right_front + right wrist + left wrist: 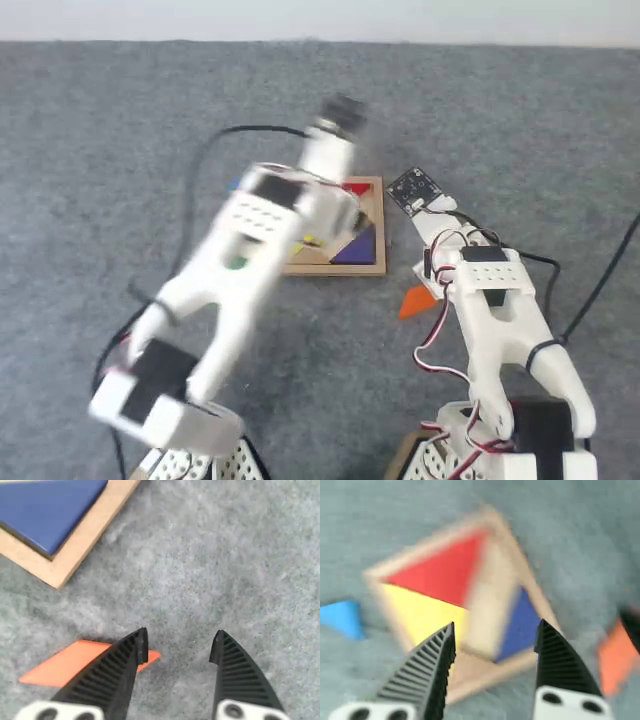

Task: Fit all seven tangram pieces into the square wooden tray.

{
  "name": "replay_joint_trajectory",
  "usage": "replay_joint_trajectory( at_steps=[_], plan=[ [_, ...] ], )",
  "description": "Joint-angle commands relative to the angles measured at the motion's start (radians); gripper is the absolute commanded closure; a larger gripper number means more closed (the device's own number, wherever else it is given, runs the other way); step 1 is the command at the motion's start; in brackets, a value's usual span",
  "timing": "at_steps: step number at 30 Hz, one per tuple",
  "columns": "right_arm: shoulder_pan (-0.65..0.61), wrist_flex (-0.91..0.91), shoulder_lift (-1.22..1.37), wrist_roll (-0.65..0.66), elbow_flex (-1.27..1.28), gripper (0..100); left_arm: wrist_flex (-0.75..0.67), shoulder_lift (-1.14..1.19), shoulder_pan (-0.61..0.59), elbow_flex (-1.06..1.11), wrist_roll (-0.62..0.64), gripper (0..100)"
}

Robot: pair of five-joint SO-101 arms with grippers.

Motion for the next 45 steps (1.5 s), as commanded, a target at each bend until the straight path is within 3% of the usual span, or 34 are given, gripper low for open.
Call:
replay_joint_trajectory(
  at_steps=[1, 6, 10, 13, 19, 28, 35, 45],
  plan=[
    [0.012, -0.012, -0.015, -0.009, -0.009, 78.3, -0.092, -0.186, -0.215, 0.031, 0.087, 75],
    [0.012, -0.013, -0.015, -0.02, -0.011, 78.3, -0.068, -0.301, -0.336, 0.15, 0.08, 83],
    [0.036, 0.064, -0.048, -0.112, -0.091, 78.3, -0.16, -0.397, -0.384, 0.351, -0.124, 96],
    [-0.007, 0.151, -0.062, -0.129, -0.18, 80.5, -0.311, -0.479, -0.425, 0.565, -0.242, 98],
    [-0.225, 0.275, -0.059, -0.133, -0.35, 99.4, -0.712, -0.637, -0.511, 0.955, -0.425, 99],
    [-0.364, 0.328, 0.291, -0.18, -0.683, 95.7, -0.649, -0.746, -0.535, 0.987, -0.43, 99],
    [-0.381, 0.328, 0.561, -0.178, -0.83, 99.1, -0.772, -0.752, -0.537, 1.044, -0.431, 99],
    [-0.397, 0.414, 0.604, -0.121, -0.842, 99.1, -0.779, -0.752, -0.539, 1.047, -0.431, 99]
  ],
)
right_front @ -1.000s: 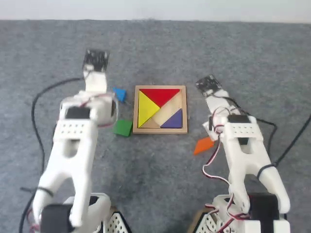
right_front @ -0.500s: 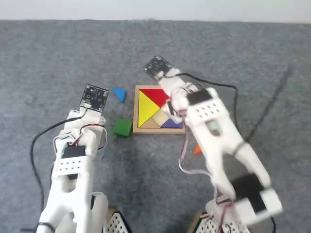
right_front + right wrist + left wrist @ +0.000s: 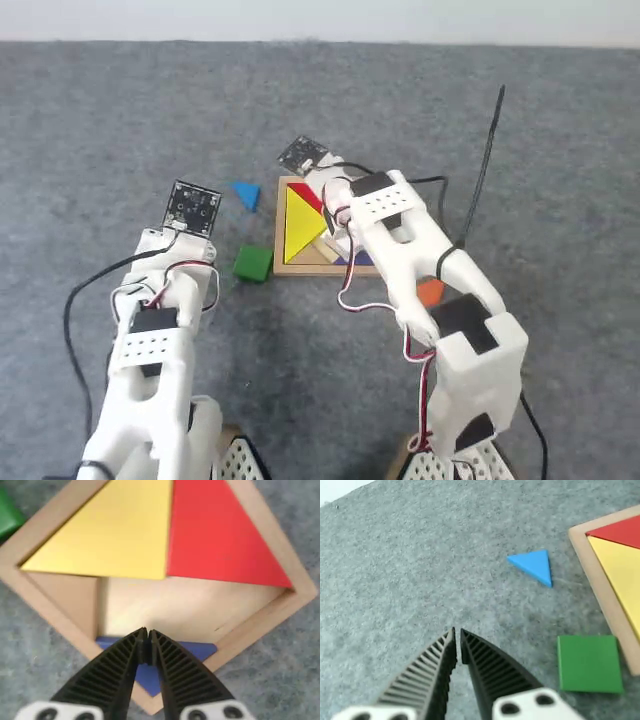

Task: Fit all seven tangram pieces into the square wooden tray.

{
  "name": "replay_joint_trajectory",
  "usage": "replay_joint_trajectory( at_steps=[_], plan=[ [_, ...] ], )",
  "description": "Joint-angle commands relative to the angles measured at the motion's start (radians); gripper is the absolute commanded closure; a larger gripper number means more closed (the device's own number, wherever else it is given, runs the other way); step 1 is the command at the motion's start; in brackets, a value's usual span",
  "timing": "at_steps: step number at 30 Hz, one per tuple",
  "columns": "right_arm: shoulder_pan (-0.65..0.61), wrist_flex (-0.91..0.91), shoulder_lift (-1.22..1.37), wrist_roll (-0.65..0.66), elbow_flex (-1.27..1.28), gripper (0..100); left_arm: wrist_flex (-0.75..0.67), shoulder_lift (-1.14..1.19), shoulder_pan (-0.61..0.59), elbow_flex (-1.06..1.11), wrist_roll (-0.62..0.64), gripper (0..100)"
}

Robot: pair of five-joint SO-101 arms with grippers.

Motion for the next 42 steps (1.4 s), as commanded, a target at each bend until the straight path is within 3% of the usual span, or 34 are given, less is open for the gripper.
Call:
replay_joint_trajectory(
  at_steps=[1, 13, 16, 20, 24, 27, 33, 42],
  plan=[
    [-0.002, 0.039, -0.013, 0.025, -0.043, 99.1, -0.025, -0.034, -0.005, -0.01, -0.011, 99],
    [0.031, 0.096, -0.183, 0.078, 0.0, 99.1, -0.021, -0.028, -0.046, -0.035, 0.028, 99],
    [0.076, 0.03, -0.325, 0.043, 0.11, 99.1, 0.006, -0.023, -0.089, -0.07, 0.127, 99],
    [0.128, -0.11, -0.545, 0.037, 0.341, 98.9, 0.02, 0.037, -0.074, -0.105, 0.135, 99],
    [0.185, -0.105, -0.69, 0.041, 0.479, 98.8, 0.031, 0.187, -0.064, -0.196, 0.133, 99],
    [0.242, -0.062, -0.694, 0.129, 0.52, 95.2, 0.115, 0.304, -0.064, -0.306, 0.133, 99],
    [0.269, -0.047, -0.636, 0.41, 0.635, 78.0, 0.21, 0.436, -0.063, -0.43, 0.133, 99],
    [0.268, -0.044, -0.631, 0.692, 0.717, 76.8, 0.212, 0.442, -0.063, -0.435, 0.133, 99]
  ],
)
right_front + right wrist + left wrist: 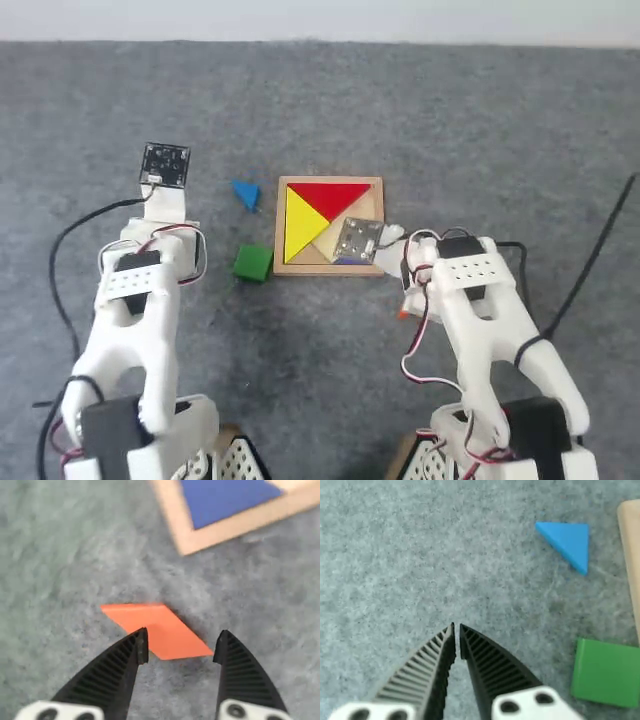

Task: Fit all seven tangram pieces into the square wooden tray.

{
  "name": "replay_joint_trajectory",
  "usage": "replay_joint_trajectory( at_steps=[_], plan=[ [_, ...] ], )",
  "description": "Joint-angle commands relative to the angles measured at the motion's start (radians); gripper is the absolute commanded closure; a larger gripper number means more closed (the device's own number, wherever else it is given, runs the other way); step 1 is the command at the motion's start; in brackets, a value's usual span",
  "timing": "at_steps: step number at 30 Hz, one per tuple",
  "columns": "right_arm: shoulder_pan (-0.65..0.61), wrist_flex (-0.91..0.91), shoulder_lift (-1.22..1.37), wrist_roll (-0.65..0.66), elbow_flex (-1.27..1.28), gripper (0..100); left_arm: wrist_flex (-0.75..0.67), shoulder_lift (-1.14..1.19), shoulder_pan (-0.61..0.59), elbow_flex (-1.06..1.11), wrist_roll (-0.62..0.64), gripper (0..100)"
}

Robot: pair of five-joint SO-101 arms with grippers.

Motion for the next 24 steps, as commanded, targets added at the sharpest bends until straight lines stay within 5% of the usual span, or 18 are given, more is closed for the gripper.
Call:
replay_joint_trajectory(
  at_steps=[1, 24],
  plan=[
    [0.013, 0.008, 0.008, 0.083, -0.008, 76.8, 0.005, 0.002, 0.008, -0.058, 0.009, 99],
    [0.013, 0.067, 0.219, 0.256, -0.115, 76.8, 0.003, 0.003, 0.008, -0.058, 0.009, 99]
  ],
)
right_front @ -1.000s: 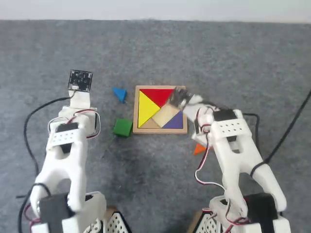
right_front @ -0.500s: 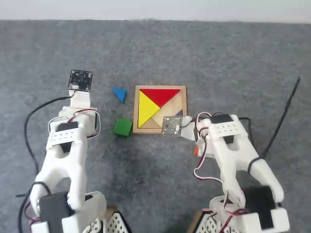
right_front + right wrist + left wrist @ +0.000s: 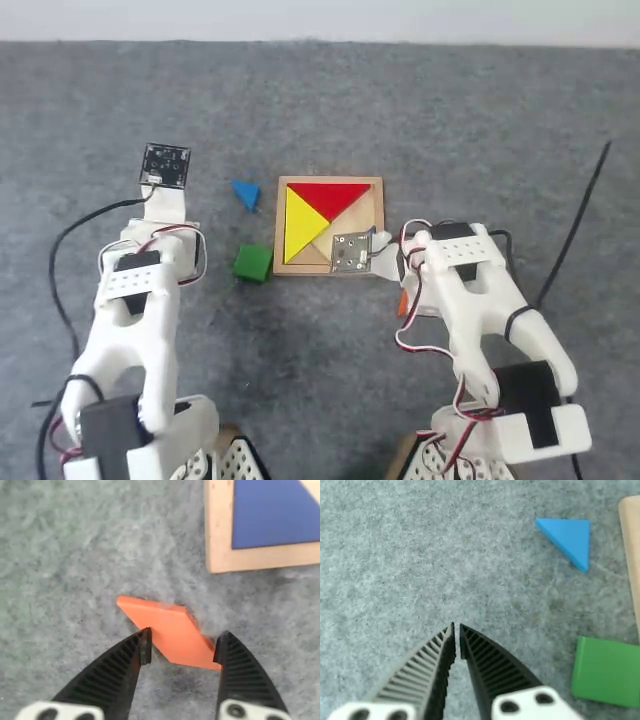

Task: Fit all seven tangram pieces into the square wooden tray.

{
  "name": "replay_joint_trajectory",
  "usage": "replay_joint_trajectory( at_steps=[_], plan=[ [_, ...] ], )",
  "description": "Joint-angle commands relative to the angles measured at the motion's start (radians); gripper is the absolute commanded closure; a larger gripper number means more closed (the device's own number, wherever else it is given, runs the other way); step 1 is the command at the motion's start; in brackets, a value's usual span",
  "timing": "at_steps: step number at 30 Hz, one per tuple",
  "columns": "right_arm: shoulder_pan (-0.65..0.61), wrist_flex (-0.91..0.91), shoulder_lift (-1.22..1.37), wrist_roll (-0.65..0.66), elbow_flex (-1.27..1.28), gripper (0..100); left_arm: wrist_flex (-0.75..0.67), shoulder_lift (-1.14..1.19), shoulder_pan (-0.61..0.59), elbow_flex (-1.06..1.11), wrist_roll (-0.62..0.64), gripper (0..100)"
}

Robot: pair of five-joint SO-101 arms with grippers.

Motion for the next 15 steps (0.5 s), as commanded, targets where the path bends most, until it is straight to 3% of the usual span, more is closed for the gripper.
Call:
replay_joint_trajectory(
  at_steps=[1, 7, 15],
  plan=[
    [0.007, 0.036, -0.002, 0.034, -0.006, 76.8, 0.003, -0.003, 0.008, -0.058, 0.009, 99],
    [0.007, 0.166, -0.097, 0.038, -0.068, 76.8, 0.003, -0.006, 0.006, -0.058, 0.009, 99],
    [-0.053, 0.173, -0.11, 0.025, -0.038, 77.1, 0.005, -0.008, 0.005, -0.058, 0.009, 99]
  ],
)
